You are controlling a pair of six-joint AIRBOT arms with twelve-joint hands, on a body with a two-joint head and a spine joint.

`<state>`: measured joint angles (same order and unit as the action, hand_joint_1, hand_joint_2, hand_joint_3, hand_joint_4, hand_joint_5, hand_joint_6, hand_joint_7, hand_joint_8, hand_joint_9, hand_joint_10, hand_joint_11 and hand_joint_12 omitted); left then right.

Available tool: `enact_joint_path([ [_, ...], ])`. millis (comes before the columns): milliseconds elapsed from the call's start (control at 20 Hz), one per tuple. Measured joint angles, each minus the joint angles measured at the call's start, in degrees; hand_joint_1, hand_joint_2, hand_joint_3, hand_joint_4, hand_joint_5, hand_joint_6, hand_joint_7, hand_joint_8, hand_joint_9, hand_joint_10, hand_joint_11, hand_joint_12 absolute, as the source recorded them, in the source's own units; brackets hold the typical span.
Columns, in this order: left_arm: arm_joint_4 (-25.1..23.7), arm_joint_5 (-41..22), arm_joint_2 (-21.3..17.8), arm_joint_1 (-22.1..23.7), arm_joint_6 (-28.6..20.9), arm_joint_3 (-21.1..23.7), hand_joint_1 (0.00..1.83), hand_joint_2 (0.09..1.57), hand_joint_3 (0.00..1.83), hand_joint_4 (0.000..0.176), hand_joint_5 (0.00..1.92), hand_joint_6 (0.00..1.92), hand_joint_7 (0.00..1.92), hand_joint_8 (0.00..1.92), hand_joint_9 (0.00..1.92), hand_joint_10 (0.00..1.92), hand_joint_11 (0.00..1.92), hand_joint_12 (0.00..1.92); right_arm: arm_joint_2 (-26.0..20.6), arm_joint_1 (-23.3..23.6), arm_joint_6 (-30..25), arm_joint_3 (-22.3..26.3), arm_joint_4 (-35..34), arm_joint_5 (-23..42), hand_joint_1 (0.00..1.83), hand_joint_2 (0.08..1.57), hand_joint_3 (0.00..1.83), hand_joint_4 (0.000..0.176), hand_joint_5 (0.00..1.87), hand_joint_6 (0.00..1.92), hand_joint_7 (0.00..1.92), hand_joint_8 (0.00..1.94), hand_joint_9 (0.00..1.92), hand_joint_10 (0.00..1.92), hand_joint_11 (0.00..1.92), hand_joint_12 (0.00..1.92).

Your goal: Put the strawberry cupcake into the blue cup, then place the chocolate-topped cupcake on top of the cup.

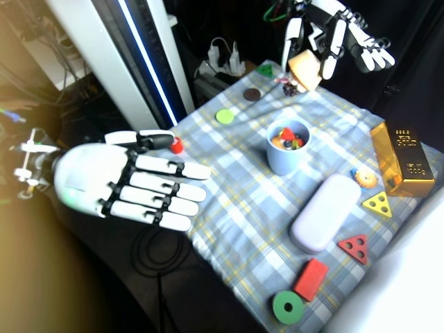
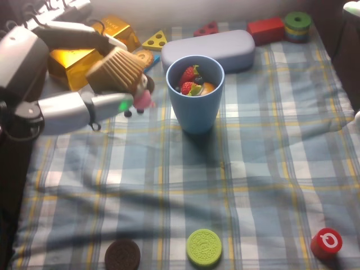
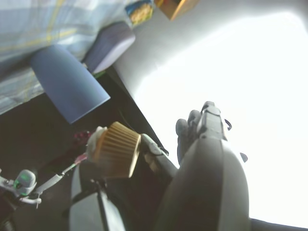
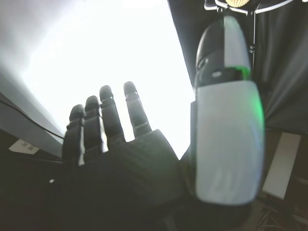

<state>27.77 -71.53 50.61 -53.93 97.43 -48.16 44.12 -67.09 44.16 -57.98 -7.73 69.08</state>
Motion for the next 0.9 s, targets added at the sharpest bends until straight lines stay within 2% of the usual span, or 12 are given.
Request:
enact_joint_path([
  [50,0.3,0.0,0.2,0.5,0.0,-0.3,1.05,1.05,0.0,0.176,1.11,0.76,0.29,0.01,0.12,0.01,0.0,0.0,0.0,0.0,0.0,0.0,0.0,0.1,0.19,0.92,0.0,0.035,0.02,0.01,0.17,0.02,0.07,0.02,0.01,0.01],
  [100,0.1,0.2,0.7,1.0,0.0,-0.7,1.05,1.05,0.0,0.176,1.11,0.76,0.29,0.01,0.12,0.01,0.0,0.0,0.0,0.0,0.0,0.0,0.0,0.0,0.19,0.92,0.0,0.035,0.02,0.01,0.17,0.02,0.07,0.02,0.01,0.01],
  [150,0.0,0.5,1.2,1.7,0.0,-1.2,1.05,1.06,0.0,0.176,1.08,0.8,0.3,0.0,0.13,0.01,0.0,0.0,0.0,0.0,0.0,0.0,0.0,0.0,0.24,0.92,0.0,0.048,0.02,0.01,0.17,0.01,0.06,0.01,0.0,0.0],
  [350,-0.7,2.8,2.9,3.8,-0.1,-3.3,1.0,1.12,0.01,0.176,0.95,1.03,0.28,0.0,0.09,0.0,0.0,0.0,0.0,0.0,0.0,0.0,0.0,0.0,0.28,0.92,0.0,0.034,0.01,0.0,0.15,0.0,0.04,0.0,0.0,0.0],
  [400,-0.5,3.0,3.5,4.4,0.0,-3.9,0.97,1.16,0.01,0.176,0.86,1.2,0.26,0.0,0.08,0.0,0.0,0.0,0.0,0.0,0.0,0.0,0.0,0.1,0.28,0.91,0.0,0.065,0.0,0.0,0.18,0.02,0.04,0.01,0.0,0.0],
  [550,-0.3,3.9,5.1,6.0,-0.1,-5.6,0.96,1.17,0.0,0.175,0.86,1.18,0.18,0.0,0.01,0.0,0.0,0.0,0.0,0.0,0.0,0.0,0.1,0.1,0.24,0.91,0.0,0.065,0.0,0.0,0.18,0.01,0.05,0.01,0.0,0.0],
  [600,-0.4,4.5,5.8,6.6,-0.1,-6.2,0.95,1.18,0.01,0.176,0.83,1.21,0.14,0.0,0.0,0.0,0.0,0.0,0.0,0.0,0.0,0.0,0.0,0.1,0.28,0.91,0.0,0.059,0.0,0.0,0.21,0.02,0.04,0.0,0.0,0.0],
  [650,-0.4,5.2,6.3,7.0,0.0,-6.5,0.87,1.12,0.0,0.095,0.74,0.47,0.17,0.01,0.0,0.0,0.0,0.0,0.0,0.0,0.0,0.0,0.0,0.1,0.27,0.9,0.0,0.079,0.0,0.0,0.21,0.01,0.03,0.0,0.0,0.0],
  [700,-0.8,6.1,6.6,7.2,0.0,-6.8,0.96,1.14,0.0,0.16,0.87,0.96,0.23,0.01,0.01,0.0,0.0,0.0,0.0,0.0,0.0,0.0,0.0,0.1,0.26,0.9,0.0,0.09,0.0,0.0,0.19,0.0,0.02,0.0,0.0,0.0],
  [750,-1.0,6.5,6.6,7.5,0.0,-6.8,0.96,1.15,0.0,0.173,0.87,1.1,0.25,0.0,0.0,0.0,0.0,0.0,0.0,0.0,0.0,0.0,0.0,0.1,0.27,0.89,0.0,0.083,0.0,0.0,0.18,0.0,0.02,0.0,0.0,0.0],
  [850,-1.3,6.3,7.1,8.1,0.0,-7.4,0.97,1.15,0.0,0.175,0.89,1.11,0.26,0.0,0.0,0.0,0.0,0.0,0.0,0.0,0.0,0.0,0.0,0.1,0.27,0.88,0.0,0.085,0.0,0.0,0.17,0.0,0.01,0.0,0.0,0.0],
  [900,-1.2,6.5,7.3,8.6,0.0,-7.6,0.97,1.16,0.01,0.176,0.87,1.14,0.24,0.01,0.0,0.0,0.0,0.0,0.0,0.0,0.0,0.0,0.1,0.3,0.28,0.88,0.0,0.068,0.02,0.01,0.2,0.01,0.04,0.01,0.0,0.0],
])
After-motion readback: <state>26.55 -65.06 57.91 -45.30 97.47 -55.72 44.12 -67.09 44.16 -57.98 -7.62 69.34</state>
